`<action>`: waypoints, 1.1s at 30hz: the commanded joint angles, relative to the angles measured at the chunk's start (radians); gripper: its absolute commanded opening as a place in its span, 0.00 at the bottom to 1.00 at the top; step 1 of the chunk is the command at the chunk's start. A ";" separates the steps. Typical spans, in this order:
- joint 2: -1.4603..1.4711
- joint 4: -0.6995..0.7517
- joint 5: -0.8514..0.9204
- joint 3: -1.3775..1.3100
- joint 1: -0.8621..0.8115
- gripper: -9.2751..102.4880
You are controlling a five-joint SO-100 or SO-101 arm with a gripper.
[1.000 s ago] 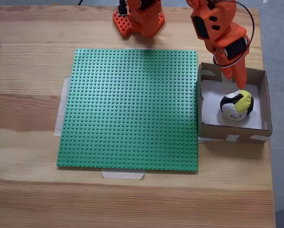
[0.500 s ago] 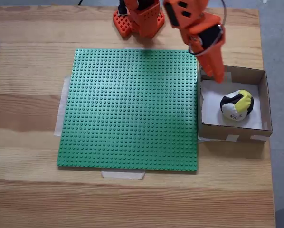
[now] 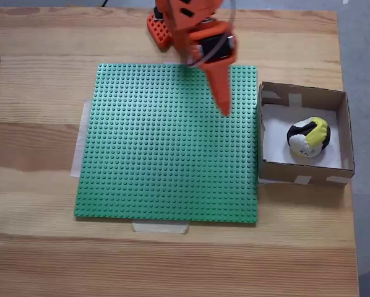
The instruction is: Pick the ball and put it in the box.
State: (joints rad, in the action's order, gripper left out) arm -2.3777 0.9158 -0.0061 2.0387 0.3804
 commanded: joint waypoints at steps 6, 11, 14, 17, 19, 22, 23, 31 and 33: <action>-0.037 -0.023 -0.029 0.035 -0.201 0.22; -0.037 -0.017 -0.021 0.124 -0.288 0.22; -0.037 -0.012 -0.015 0.160 -0.321 0.22; -0.037 -0.020 -0.014 0.184 -0.348 0.22; -0.041 -0.028 -0.015 0.198 -0.368 0.22; -0.055 -0.034 -0.012 0.224 -0.388 0.22; -0.064 -0.035 -0.009 0.235 -0.394 0.22; -0.156 -0.026 0.005 0.318 -0.390 0.22; -0.181 -0.025 0.005 0.336 -0.383 0.22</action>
State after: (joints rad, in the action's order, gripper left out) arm -2.5157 0.8851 -0.0077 2.3761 -0.0061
